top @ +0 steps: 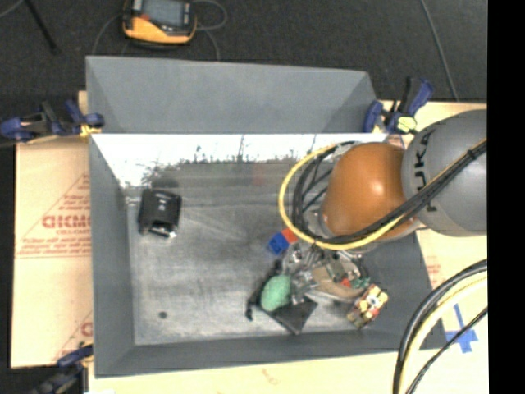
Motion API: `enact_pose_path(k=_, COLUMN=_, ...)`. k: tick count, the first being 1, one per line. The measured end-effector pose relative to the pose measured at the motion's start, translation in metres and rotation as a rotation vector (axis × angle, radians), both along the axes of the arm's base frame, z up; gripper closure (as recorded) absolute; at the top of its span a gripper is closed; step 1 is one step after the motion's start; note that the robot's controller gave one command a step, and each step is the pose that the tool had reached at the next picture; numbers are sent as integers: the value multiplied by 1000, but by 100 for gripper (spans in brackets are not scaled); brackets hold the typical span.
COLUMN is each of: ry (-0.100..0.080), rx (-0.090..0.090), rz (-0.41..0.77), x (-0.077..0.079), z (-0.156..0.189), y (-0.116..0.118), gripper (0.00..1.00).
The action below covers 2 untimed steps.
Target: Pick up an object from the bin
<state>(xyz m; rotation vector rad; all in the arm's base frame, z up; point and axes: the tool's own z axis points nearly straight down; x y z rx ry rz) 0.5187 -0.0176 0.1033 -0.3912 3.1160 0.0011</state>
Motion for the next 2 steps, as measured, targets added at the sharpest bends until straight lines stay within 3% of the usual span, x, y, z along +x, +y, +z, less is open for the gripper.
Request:
enact_pose_path(k=1, ry=0, rx=0, rz=-1, x=0, z=0, y=0, gripper=100)
enact_pose_path(k=2, ry=-11, rx=-2, rz=22, x=4, z=173, y=3, gripper=100)
